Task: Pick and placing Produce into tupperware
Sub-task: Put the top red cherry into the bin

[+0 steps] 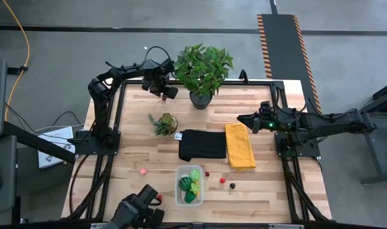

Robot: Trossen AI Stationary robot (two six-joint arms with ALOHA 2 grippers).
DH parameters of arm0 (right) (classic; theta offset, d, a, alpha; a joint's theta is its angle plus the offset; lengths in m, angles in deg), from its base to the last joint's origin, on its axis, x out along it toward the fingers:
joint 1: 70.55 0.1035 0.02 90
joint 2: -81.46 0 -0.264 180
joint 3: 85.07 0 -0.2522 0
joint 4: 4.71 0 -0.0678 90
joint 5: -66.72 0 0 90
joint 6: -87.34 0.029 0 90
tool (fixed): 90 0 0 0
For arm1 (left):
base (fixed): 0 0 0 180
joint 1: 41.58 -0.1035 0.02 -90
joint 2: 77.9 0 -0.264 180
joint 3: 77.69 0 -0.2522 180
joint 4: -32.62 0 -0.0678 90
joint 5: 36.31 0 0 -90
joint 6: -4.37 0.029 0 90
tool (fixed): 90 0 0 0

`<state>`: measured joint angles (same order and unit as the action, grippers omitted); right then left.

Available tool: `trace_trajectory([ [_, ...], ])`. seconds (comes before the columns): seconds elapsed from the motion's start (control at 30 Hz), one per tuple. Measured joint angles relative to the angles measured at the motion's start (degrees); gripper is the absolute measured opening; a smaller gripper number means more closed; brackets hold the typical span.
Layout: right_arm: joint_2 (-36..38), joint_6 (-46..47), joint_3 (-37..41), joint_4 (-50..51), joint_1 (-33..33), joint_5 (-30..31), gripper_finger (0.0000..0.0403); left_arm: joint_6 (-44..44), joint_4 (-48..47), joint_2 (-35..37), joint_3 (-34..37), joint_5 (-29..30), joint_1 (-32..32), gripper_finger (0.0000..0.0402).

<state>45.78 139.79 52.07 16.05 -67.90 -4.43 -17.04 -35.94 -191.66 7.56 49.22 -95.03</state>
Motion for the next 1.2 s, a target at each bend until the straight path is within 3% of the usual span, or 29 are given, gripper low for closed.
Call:
trace_trajectory([
  [1.2,0.0,-0.44,0.02,0.0,0.02,0.01,0.0133,1.87,1.32,-1.51,0.08,0.97,-0.15,0.0161],
])
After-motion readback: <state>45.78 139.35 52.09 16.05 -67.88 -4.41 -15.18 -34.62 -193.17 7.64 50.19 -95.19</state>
